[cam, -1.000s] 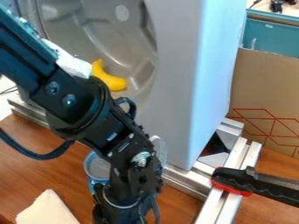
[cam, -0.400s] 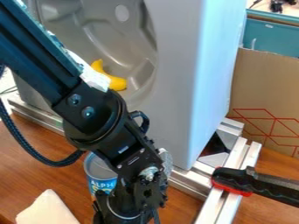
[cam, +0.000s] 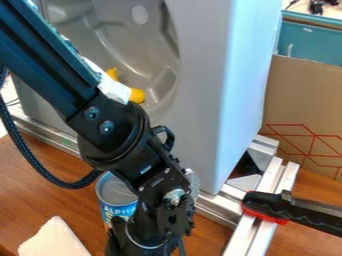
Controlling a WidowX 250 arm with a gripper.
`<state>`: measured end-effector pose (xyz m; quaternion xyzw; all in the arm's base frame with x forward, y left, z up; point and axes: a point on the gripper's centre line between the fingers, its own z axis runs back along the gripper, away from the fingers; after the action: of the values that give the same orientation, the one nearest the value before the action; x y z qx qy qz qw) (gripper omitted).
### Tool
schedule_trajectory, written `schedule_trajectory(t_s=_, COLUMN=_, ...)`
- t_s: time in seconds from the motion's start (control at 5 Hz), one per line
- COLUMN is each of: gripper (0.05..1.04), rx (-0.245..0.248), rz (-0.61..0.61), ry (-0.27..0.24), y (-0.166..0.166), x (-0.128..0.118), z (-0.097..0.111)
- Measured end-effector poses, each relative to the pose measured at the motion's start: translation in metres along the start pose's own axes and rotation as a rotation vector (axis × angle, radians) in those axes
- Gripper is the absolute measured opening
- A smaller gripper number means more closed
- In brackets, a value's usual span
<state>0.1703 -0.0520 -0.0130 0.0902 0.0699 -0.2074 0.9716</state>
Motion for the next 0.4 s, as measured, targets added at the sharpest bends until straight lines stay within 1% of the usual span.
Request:
schedule_trajectory(t_s=0.2, gripper=1.008, rx=-0.007, rz=0.007, ry=-0.006, y=-0.0012, x=0.001, z=0.0)
schedule_trajectory(t_s=0.4, gripper=1.003, rx=-0.022, rz=-0.025, ry=0.001, y=-0.0029, x=-0.0001, z=-0.0001)
